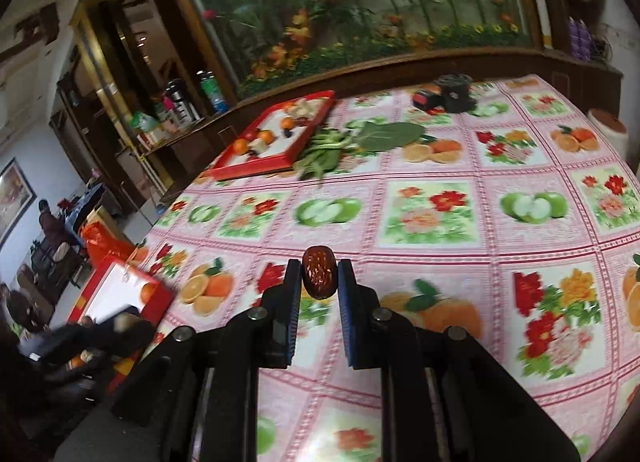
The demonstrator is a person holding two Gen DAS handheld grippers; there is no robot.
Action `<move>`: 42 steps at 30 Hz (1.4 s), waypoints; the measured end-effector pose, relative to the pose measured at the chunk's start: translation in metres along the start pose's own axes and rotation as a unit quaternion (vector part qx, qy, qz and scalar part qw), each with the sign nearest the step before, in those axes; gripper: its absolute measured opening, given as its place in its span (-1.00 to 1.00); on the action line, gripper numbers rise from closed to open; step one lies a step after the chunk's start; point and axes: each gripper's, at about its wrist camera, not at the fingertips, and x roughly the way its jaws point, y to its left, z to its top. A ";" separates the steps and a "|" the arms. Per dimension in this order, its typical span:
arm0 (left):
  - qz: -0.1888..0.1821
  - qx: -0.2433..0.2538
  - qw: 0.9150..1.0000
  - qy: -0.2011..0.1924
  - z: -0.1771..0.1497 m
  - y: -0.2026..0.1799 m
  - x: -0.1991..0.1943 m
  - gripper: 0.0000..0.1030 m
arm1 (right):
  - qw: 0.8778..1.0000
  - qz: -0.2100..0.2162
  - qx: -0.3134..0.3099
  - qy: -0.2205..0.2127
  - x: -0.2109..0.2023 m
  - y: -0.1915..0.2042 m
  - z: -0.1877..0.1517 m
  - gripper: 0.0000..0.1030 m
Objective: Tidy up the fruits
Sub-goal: 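Carry the date and pale cube over the white tray with both tools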
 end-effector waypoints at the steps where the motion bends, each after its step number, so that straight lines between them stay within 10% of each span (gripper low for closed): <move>1: 0.004 -0.002 1.000 -0.006 -0.002 0.006 -0.009 -0.59 | 1.000 0.006 -0.005 -0.003 -0.001 0.007 -0.003 -0.62; 25: 0.115 -0.101 0.986 -0.064 -0.071 0.151 -0.106 -0.59 | 0.987 0.131 -0.089 0.039 0.017 0.178 -0.092 -0.61; 42: 0.171 -0.110 0.978 -0.048 -0.089 0.193 -0.093 -0.59 | 0.973 0.158 -0.154 0.068 0.041 0.254 -0.108 -0.61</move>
